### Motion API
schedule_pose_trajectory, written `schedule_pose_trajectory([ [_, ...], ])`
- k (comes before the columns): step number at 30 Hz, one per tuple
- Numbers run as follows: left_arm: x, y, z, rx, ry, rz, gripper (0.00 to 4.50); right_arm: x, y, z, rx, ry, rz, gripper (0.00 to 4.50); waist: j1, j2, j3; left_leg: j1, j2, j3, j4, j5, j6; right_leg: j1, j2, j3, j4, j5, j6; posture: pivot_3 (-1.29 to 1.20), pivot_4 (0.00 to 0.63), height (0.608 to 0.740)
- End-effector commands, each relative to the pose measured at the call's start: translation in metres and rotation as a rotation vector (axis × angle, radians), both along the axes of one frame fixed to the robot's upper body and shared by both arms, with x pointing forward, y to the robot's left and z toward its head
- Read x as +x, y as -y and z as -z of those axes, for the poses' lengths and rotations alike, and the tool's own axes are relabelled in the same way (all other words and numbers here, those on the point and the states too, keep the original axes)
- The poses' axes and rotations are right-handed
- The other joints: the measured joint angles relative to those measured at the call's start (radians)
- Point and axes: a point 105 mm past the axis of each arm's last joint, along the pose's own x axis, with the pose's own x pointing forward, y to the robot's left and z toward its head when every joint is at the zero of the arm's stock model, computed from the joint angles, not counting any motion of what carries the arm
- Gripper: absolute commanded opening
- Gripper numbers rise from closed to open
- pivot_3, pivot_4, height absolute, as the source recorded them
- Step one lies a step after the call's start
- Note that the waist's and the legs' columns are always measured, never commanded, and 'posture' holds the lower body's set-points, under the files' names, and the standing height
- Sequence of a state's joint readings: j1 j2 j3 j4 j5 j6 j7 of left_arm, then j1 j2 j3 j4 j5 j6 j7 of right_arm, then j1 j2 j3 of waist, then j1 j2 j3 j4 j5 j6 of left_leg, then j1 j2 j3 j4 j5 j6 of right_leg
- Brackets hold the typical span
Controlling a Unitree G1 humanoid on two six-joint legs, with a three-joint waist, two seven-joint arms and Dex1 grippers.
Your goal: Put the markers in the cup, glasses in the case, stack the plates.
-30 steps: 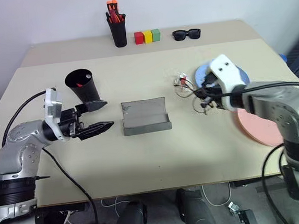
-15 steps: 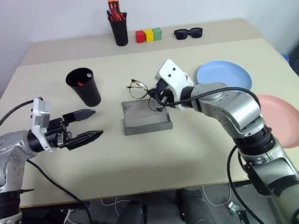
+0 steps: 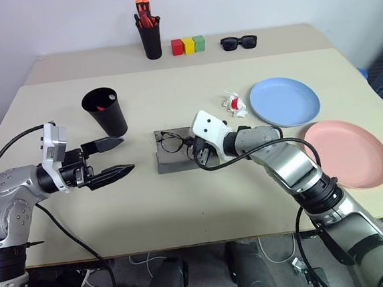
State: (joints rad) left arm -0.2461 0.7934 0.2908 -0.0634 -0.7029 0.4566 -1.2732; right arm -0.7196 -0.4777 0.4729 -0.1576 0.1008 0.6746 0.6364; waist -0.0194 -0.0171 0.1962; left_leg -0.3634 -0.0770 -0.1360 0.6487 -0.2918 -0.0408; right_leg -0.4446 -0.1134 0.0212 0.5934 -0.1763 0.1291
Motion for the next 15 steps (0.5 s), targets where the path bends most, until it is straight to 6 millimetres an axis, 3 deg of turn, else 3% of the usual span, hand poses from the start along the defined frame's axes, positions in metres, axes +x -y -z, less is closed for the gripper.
schedule_pose_trajectory([
  [1,-0.003,0.003,-0.010,-0.002,0.042,0.017,4.50,-0.005,0.001,-0.007,-0.047,0.060,-0.067,0.03,0.000,0.000,0.000,0.000,0.000,0.000,0.000,0.000,0.000,0.000,0.000,0.000,0.000,0.000,0.000,0.00,0.150,0.740],
  [5,-0.003,0.004,-0.011,-0.002,0.043,0.017,4.50,-0.005,0.009,-0.003,-0.107,0.055,-0.086,0.03,0.000,0.000,0.000,0.000,0.000,0.000,0.000,0.000,0.000,0.000,0.000,0.000,0.000,0.000,0.000,0.00,0.150,0.740],
  [15,-0.002,0.008,-0.011,-0.002,0.044,0.018,4.50,-0.013,0.007,0.009,-0.155,0.008,-0.136,0.03,0.001,0.000,0.000,0.000,0.000,0.000,0.000,0.000,0.000,0.000,0.000,0.000,0.000,0.000,0.000,0.00,0.150,0.740],
])
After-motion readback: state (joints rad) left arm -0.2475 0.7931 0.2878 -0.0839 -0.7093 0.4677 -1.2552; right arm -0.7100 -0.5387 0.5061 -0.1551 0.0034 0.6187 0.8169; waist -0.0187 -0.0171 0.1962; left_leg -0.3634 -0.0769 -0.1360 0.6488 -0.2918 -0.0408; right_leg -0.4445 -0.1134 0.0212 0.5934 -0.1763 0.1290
